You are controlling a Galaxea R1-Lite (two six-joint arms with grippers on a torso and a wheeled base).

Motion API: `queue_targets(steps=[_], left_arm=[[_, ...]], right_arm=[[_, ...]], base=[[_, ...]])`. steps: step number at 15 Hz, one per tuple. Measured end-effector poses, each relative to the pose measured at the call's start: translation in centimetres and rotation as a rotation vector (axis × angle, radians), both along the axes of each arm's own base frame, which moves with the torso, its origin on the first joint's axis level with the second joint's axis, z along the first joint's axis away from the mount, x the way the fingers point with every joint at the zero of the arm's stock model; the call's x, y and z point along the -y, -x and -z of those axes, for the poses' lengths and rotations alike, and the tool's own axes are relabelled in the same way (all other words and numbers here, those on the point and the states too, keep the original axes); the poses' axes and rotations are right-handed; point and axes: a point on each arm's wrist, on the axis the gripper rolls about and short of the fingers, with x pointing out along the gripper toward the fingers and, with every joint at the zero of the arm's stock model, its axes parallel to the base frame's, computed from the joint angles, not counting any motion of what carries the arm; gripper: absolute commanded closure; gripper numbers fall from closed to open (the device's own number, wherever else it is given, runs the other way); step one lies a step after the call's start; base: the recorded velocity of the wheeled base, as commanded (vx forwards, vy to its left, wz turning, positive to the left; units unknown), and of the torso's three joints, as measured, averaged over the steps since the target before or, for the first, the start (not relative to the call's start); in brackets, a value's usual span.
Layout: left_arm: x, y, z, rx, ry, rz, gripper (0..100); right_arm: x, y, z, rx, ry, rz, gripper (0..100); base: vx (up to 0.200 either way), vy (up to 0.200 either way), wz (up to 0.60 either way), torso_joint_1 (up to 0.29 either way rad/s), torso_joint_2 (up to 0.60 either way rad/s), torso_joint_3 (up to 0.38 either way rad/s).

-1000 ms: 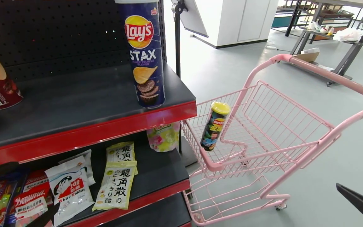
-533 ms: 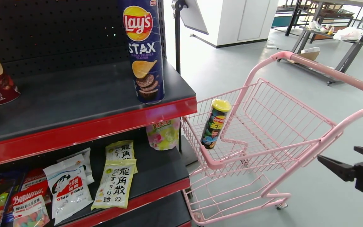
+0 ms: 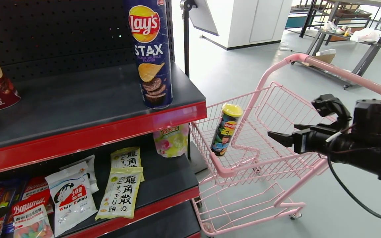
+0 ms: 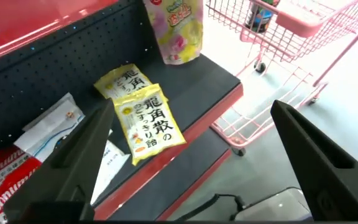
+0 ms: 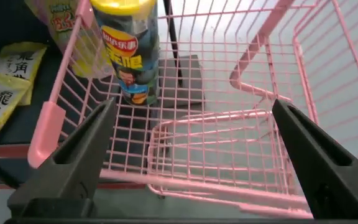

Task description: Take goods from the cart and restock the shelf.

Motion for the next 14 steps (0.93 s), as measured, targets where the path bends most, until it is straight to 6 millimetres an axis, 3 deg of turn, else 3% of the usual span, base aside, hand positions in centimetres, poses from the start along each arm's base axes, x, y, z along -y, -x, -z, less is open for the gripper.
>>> queue_targets(steps=[3, 6, 14], left_arm=[[-0.2, 0.5, 0.6, -0.009, 0.001, 0.019, 0], [-0.4, 1.1, 0.9, -0.014, -0.001, 0.024, 0], [-0.7, 1.6, 1.2, 0.001, 0.001, 0.023, 0]], right_arm=[[-1.8, -4.4, 1.7, 0.057, -0.032, -0.079, 0], [-3.1, -7.0, 3.5, 0.038, -0.044, -0.141, 0], [-4.2, -10.6, 5.3, 0.038, -0.08, -0.262, 0]], base=[[0.0, 0.0, 0.0, 0.0, 0.0, 0.0], [0.0, 0.0, 0.0, 0.0, 0.0, 0.0], [0.0, 0.0, 0.0, 0.0, 0.0, 0.0]])
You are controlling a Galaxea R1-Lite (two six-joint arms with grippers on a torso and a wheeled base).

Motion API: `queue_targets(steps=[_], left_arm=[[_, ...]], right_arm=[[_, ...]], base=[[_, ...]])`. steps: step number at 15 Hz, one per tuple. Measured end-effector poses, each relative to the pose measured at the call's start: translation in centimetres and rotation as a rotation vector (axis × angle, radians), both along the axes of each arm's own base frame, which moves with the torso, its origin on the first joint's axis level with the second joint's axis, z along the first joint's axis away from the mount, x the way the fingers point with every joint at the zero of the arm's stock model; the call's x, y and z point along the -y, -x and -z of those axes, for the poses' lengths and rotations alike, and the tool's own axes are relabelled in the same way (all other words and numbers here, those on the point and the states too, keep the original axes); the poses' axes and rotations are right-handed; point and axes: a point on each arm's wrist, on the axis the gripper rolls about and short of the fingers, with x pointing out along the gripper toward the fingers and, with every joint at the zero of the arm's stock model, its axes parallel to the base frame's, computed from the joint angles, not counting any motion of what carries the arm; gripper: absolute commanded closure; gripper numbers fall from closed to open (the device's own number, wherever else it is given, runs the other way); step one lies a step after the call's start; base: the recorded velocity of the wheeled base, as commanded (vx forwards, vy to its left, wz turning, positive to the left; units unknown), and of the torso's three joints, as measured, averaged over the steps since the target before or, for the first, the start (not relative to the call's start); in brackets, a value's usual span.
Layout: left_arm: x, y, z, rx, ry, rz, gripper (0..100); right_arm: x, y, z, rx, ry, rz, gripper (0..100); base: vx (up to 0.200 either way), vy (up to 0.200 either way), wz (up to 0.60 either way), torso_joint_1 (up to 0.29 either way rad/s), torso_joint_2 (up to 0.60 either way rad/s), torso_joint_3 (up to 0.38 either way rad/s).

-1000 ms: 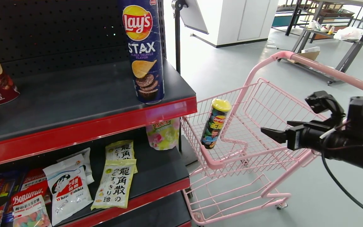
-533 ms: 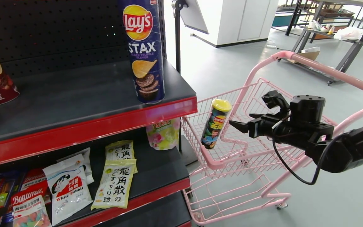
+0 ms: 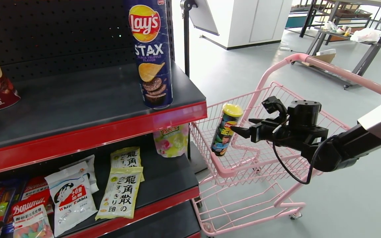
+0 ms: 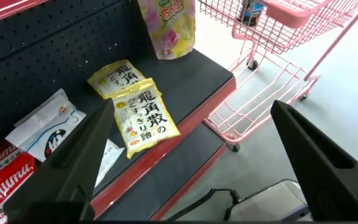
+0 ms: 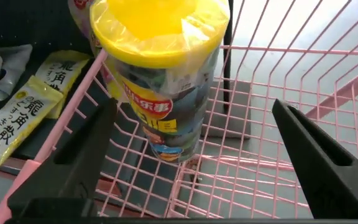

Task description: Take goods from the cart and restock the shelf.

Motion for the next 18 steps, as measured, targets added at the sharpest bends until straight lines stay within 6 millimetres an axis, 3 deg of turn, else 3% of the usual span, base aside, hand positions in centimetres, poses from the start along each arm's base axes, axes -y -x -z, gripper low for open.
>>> queue_targets(steps=[18], left_arm=[[-0.1, 0.1, 0.6, -0.06, -0.039, -0.021, 0]], right_arm=[[-2.4, -5.5, 1.8, 0.072, -0.051, -0.171, 0]], base=[[0.0, 0.0, 0.0, 0.0, 0.0, 0.0]])
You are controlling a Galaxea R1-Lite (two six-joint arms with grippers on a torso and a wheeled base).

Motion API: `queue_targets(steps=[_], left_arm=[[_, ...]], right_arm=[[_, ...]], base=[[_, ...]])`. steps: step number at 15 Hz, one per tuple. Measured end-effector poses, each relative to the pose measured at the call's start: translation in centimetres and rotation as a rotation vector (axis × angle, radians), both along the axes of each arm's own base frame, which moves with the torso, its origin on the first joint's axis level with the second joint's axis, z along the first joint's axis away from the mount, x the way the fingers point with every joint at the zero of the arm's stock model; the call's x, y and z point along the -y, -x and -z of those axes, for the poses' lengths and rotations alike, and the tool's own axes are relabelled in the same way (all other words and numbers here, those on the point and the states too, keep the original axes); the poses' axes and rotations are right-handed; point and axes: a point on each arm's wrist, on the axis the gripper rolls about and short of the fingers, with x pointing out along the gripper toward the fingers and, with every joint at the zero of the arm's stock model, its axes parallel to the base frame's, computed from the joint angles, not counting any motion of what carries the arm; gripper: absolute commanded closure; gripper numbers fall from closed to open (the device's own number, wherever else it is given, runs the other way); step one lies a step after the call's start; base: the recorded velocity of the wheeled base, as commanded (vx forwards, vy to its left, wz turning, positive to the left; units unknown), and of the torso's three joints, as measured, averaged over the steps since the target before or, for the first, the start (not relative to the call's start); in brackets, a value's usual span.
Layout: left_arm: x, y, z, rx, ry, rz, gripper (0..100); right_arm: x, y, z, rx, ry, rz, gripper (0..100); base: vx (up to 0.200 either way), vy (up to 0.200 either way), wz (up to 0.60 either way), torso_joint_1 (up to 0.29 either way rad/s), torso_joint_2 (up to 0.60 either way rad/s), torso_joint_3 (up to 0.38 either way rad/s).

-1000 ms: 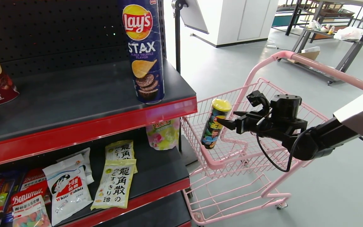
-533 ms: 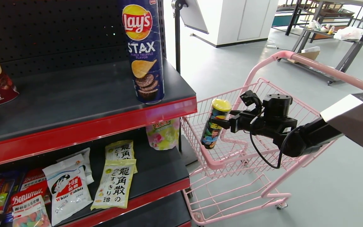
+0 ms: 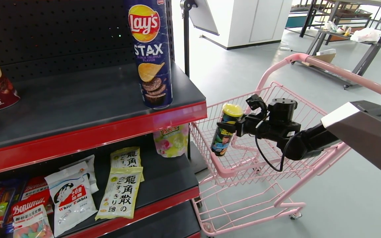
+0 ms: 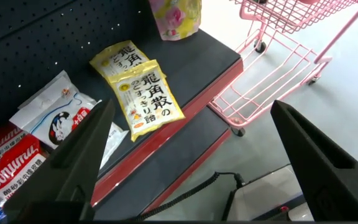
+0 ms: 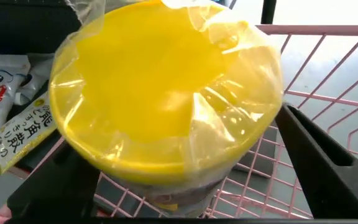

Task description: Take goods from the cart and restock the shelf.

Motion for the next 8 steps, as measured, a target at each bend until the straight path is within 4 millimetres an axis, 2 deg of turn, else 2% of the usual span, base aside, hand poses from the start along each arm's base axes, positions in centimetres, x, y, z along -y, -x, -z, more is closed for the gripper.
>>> queue_targets(steps=[1, 8], left_arm=[[0.0, 0.0, 0.0, 0.0, -0.001, 0.001, 0], [-0.02, 0.03, 0.22, -0.003, -0.009, 0.0, 0]], right_arm=[[-0.16, -0.1, 0.1, 0.001, 0.0, -0.003, 100], [-0.9, 0.29, 0.16, 0.026, 0.021, 0.008, 100]], base=[[0.0, 0.0, 0.0, 0.0, 0.0, 0.0], [0.0, 0.0, 0.0, 0.0, 0.0, 0.0]])
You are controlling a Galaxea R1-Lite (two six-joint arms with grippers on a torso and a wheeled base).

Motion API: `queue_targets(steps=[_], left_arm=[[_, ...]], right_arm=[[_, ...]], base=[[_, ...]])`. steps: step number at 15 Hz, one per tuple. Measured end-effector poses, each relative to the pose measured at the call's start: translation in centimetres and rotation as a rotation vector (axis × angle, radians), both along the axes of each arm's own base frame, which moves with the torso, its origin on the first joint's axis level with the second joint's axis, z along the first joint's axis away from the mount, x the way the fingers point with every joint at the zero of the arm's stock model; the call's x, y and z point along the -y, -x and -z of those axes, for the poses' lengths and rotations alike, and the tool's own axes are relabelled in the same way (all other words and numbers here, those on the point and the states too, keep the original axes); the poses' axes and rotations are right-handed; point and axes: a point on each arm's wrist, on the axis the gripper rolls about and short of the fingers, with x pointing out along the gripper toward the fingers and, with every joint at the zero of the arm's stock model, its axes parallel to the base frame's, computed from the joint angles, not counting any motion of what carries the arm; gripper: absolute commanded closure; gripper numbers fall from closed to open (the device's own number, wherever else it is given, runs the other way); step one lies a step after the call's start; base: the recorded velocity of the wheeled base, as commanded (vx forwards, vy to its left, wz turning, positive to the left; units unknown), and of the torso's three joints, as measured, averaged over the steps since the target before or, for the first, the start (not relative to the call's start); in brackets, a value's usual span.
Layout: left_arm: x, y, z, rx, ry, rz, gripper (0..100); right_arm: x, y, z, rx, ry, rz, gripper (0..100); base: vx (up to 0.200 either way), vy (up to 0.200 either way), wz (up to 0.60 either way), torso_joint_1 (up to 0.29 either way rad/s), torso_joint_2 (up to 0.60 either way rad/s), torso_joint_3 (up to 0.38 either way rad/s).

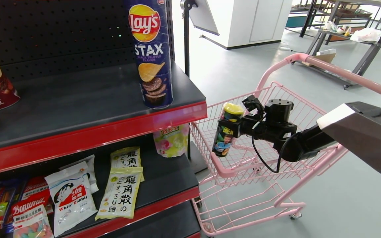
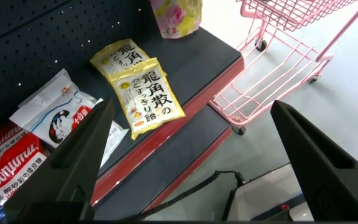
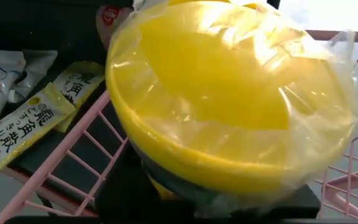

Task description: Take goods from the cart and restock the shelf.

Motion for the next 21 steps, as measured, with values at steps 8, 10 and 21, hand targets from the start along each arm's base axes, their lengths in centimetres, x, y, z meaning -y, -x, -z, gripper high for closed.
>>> queue_targets(steps=[8, 10, 21], left_arm=[[0.0, -0.1, -1.2, 0.035, -0.006, -0.037, 0], [0.0, -0.4, -1.7, 0.042, -0.049, -0.051, 0], [0.4, -1.2, -3.0, 0.069, -0.135, -0.029, 0]], right_arm=[[2.8, 8.7, -11.4, 0.107, 0.0, 0.206, 100], [4.1, 12.3, -14.0, 0.082, 0.025, 0.306, 100], [9.7, 31.7, -14.7, -0.054, 0.179, 0.574, 100]], base=[[0.0, 0.0, 0.0, 0.0, 0.0, 0.0], [0.0, 0.0, 0.0, 0.0, 0.0, 0.0], [0.0, 0.0, 0.0, 0.0, 0.0, 0.0]])
